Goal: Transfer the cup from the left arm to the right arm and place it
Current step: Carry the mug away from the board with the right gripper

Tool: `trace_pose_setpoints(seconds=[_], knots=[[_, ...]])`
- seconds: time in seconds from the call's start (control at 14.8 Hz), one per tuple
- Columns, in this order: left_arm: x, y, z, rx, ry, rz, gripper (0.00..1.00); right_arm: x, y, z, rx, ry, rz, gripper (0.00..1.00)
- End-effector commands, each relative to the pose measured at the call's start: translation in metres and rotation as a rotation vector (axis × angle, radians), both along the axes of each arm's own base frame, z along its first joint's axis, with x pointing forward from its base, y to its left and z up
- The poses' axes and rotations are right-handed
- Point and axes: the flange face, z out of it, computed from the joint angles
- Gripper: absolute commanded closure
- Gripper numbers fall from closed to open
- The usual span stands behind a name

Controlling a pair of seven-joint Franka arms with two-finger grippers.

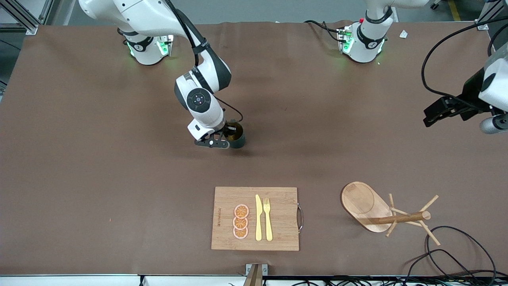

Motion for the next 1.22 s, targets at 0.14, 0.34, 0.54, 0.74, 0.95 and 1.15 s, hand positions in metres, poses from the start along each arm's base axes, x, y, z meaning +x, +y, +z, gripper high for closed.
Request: trace_pose_setpoints(seconds=[0.14,0.34,0.54,0.74,0.95,1.15], knots=[[-0.021,0.024,0.015,-0.023,0.027,-0.116,0.0,0.04,-0.016,0.055,0.02,0.023,0.003,1.0],[-0.041,0.04,0.013,-0.02,0.061,-0.143,0.0,0.102,-0.094,0.093,0.041,0.038,0.086,1.0],[-0.045,0.029,0.011,-0.009,0.069,-0.166,0.0,0.145,-0.199,0.098,0.016,0.004,0.177,1.0],[-0.05,0.025,0.013,0.001,0.077,-0.178,0.0,0.165,-0.276,0.099,-0.032,-0.016,0.215,1.0],[-0.049,0.027,0.013,0.025,0.077,-0.189,0.0,0.172,-0.35,0.079,-0.071,0.01,0.253,1.0],[-0.05,0.028,0.017,0.03,0.071,-0.191,0.0,0.173,-0.415,0.054,-0.083,0.016,0.478,1.0]])
